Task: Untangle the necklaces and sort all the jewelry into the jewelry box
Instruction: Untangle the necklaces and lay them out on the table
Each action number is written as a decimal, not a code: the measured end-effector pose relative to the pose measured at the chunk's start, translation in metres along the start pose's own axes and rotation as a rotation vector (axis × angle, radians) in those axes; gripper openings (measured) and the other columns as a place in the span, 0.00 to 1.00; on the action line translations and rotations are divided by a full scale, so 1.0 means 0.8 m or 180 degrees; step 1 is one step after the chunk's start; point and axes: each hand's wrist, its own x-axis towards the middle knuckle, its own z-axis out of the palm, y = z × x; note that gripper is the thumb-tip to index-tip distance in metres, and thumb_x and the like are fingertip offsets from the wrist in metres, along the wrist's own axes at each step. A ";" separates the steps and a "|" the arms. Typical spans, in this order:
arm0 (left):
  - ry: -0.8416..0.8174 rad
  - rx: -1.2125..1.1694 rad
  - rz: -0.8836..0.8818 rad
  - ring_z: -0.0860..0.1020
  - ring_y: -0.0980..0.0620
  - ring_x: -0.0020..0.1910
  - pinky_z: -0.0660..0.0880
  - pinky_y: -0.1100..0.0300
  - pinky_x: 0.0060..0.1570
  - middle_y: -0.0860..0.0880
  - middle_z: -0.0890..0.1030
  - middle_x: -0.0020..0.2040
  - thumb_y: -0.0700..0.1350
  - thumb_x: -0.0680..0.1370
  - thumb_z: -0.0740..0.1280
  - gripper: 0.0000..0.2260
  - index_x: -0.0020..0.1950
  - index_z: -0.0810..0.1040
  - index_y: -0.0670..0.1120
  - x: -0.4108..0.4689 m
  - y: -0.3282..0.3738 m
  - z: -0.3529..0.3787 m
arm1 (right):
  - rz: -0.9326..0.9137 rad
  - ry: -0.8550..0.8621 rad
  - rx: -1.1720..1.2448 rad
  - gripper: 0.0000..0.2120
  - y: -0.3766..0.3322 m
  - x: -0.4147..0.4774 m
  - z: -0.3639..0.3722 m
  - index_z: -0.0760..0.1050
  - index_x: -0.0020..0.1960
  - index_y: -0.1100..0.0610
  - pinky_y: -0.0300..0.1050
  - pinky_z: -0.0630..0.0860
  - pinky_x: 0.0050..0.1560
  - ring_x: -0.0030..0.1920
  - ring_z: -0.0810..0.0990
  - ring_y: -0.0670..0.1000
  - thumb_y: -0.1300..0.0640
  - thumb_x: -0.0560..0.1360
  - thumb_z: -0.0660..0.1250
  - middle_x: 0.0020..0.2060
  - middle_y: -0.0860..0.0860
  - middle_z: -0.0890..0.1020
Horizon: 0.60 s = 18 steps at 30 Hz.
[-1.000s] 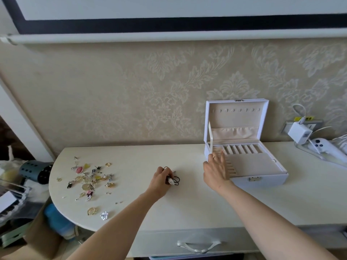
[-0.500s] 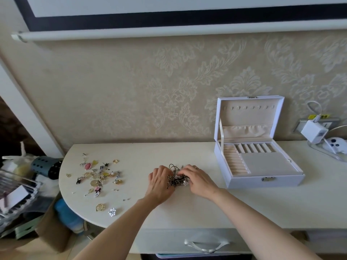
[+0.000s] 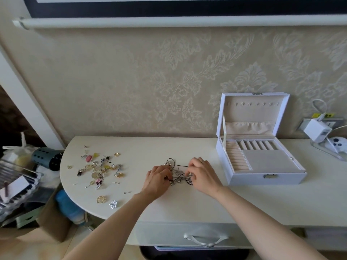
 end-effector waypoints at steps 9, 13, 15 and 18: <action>0.0130 -0.0316 -0.0360 0.71 0.50 0.61 0.63 0.59 0.57 0.52 0.76 0.60 0.41 0.75 0.66 0.12 0.57 0.73 0.48 0.000 -0.012 -0.004 | -0.0098 -0.0630 0.0270 0.20 -0.021 0.012 0.015 0.75 0.63 0.49 0.46 0.70 0.58 0.59 0.74 0.51 0.63 0.74 0.63 0.58 0.47 0.75; -0.0003 0.0184 -0.0312 0.67 0.52 0.63 0.61 0.58 0.58 0.55 0.72 0.62 0.55 0.75 0.67 0.13 0.55 0.73 0.50 0.000 -0.011 -0.006 | -0.0232 -0.0712 -0.0252 0.16 -0.023 0.006 0.017 0.74 0.62 0.49 0.47 0.63 0.59 0.61 0.70 0.51 0.59 0.76 0.62 0.59 0.47 0.73; -0.0030 0.0283 -0.0280 0.66 0.51 0.63 0.61 0.57 0.60 0.55 0.71 0.63 0.58 0.74 0.67 0.15 0.53 0.73 0.50 -0.002 -0.013 -0.008 | -0.0123 -0.0602 -0.0302 0.14 -0.019 0.006 0.013 0.75 0.59 0.49 0.49 0.63 0.58 0.60 0.71 0.51 0.58 0.75 0.62 0.57 0.47 0.74; 0.0003 0.0267 -0.0239 0.66 0.51 0.64 0.61 0.57 0.60 0.54 0.70 0.63 0.58 0.74 0.67 0.14 0.52 0.74 0.50 -0.006 -0.017 -0.013 | -0.0013 -0.0572 -0.0341 0.12 -0.013 0.004 0.005 0.77 0.53 0.50 0.47 0.62 0.55 0.57 0.73 0.50 0.59 0.73 0.61 0.54 0.47 0.75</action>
